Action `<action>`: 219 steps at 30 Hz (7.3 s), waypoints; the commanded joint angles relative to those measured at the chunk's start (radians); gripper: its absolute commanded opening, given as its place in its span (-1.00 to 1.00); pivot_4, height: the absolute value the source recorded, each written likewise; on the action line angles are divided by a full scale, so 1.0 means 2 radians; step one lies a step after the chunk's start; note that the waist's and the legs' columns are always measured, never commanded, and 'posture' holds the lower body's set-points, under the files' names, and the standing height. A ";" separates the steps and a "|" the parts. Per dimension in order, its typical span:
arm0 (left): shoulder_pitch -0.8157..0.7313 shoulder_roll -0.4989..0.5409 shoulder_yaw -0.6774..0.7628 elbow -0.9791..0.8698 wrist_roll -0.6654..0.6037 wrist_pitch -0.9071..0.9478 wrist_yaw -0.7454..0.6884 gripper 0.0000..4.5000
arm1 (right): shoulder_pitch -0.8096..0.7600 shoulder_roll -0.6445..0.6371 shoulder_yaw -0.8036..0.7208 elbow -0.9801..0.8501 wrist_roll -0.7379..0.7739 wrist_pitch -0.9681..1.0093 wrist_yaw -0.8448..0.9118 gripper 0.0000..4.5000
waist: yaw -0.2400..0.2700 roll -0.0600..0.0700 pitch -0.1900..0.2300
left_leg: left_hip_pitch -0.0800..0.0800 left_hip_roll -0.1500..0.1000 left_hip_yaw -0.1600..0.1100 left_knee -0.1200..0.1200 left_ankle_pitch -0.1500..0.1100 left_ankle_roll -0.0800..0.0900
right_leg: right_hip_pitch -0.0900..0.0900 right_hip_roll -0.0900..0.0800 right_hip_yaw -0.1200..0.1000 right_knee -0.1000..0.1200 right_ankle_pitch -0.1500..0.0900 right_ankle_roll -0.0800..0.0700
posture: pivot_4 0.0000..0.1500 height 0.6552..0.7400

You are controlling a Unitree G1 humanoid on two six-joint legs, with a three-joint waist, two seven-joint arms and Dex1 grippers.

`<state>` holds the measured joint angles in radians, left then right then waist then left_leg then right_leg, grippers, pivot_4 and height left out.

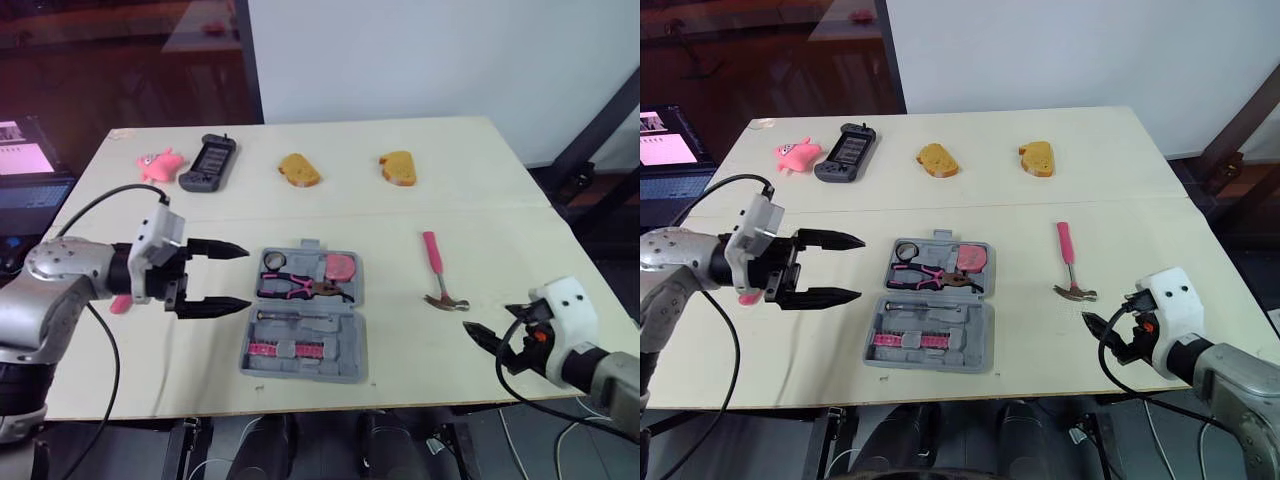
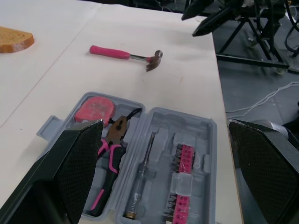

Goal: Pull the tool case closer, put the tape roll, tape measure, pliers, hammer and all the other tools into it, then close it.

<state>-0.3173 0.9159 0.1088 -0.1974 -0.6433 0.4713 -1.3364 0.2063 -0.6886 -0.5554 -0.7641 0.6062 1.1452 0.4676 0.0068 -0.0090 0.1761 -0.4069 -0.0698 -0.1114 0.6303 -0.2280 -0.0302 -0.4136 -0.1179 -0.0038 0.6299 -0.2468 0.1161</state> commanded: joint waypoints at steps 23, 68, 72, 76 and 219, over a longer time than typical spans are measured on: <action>0.164 -0.013 0.127 -0.147 -0.040 0.019 0.114 1.00 | -0.339 0.027 0.218 0.400 -0.119 0.008 -0.077 0.98 | -0.003 0.000 0.000 | 0.000 0.000 0.000 0.000 0.000 0.000 | 0.000 0.000 0.000 0.000 0.000 0.000 | 1.00 1.00; 0.165 -0.018 0.119 -0.082 -0.009 -0.045 0.100 1.00 | -0.417 -0.135 0.353 0.284 -0.133 -0.076 0.192 -0.98 | -0.012 0.005 0.003 | -0.001 0.000 0.001 -0.001 0.000 0.000 | -0.002 0.000 0.000 0.000 0.001 0.002 | 1.00 1.00; 0.167 -0.021 0.118 -0.059 0.000 -0.062 0.091 1.00 | -0.469 -0.218 0.439 0.230 -0.125 -0.080 0.346 -0.98 | -0.012 0.005 0.004 | -0.001 0.000 0.001 -0.002 0.000 0.000 | -0.003 0.000 0.000 0.000 0.001 0.002 | 1.00 1.00; 0.180 -0.021 0.125 -0.049 0.006 -0.070 0.086 1.00 | -0.583 -0.198 0.515 0.221 -0.137 -0.033 0.403 -0.98 | -0.015 0.004 0.004 | -0.001 0.000 0.002 -0.001 0.000 0.000 | -0.003 0.000 0.001 0.000 0.001 0.002 | 1.00 1.00; 0.337 -0.013 0.183 -0.097 0.012 -0.077 0.039 1.00 | -0.424 0.191 0.622 0.505 -0.318 -0.305 0.300 -0.97 | -0.026 0.002 0.003 | 0.000 0.000 0.000 -0.002 0.000 0.000 | -0.003 0.001 0.000 0.001 0.002 0.001 | 1.00 1.00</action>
<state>0.3538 0.8851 0.4539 -0.3736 -0.6185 0.3228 -1.2609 -0.6575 -0.3097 0.6554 0.1880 0.0178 0.4972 1.0817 -0.0444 -0.0049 0.1813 -0.4064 -0.0702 -0.1110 0.6252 -0.2280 -0.0309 -0.4203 -0.1159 -0.0028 0.6323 -0.2433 0.1188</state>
